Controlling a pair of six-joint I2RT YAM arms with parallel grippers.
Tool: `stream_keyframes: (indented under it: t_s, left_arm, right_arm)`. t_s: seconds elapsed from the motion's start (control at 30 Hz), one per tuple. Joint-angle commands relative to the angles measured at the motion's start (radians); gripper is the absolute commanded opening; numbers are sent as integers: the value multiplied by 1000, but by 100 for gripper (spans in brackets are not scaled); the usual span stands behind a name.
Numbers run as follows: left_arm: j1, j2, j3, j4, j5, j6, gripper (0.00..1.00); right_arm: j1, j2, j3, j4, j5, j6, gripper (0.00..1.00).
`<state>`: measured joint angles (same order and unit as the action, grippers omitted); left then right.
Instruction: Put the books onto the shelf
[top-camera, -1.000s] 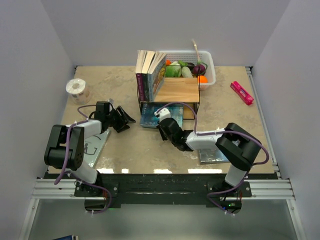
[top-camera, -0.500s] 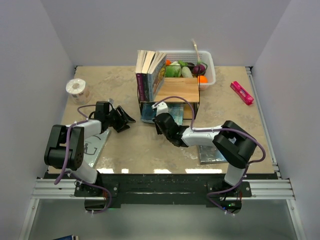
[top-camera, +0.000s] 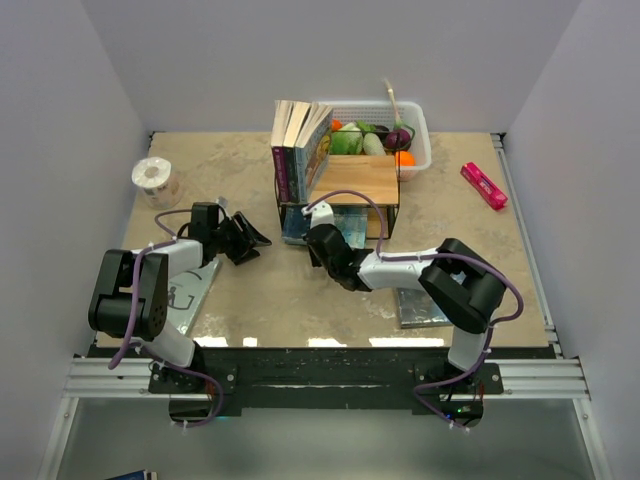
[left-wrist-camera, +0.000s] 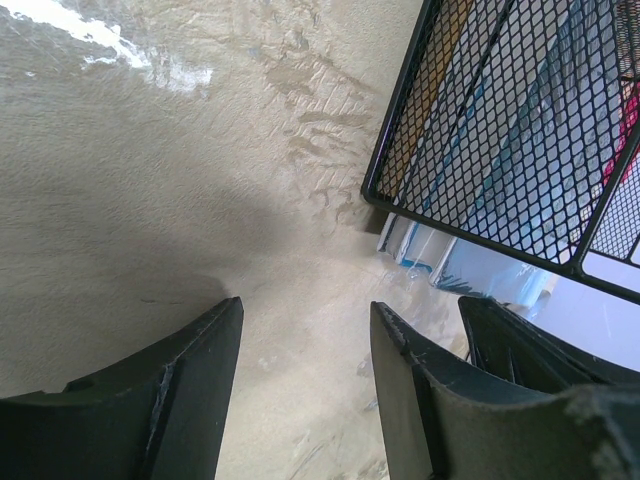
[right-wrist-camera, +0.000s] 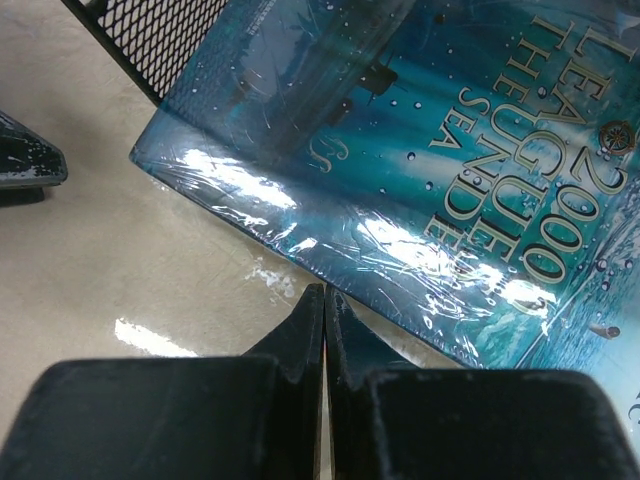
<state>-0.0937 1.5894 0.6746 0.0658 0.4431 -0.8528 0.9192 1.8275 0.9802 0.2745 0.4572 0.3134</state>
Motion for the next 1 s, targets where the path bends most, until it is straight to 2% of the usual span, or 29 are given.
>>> stream_keyframes:
  t_s: [0.0,0.57,0.7,0.83,0.97]
  left_arm:
    - [8,-14,2,35,22,14,58]
    - [9,-11,-1,39,26,17,58]
    - [9,-9,8,39,29,15,58]
    - [9,-3,19,43,31,11,58]
    - [9,4,26,48,29,9,58]
  right_arm:
    - [-26,3,43,19,55,27,0]
    - [-33,-3,49,-6,58,4,0]
    - [-31,-97,3,-47,55,-16,0]
    - [-33,-191,-50,-177,35,-34,0]
    - [-55,-261,-152,-195,28,-40,0]
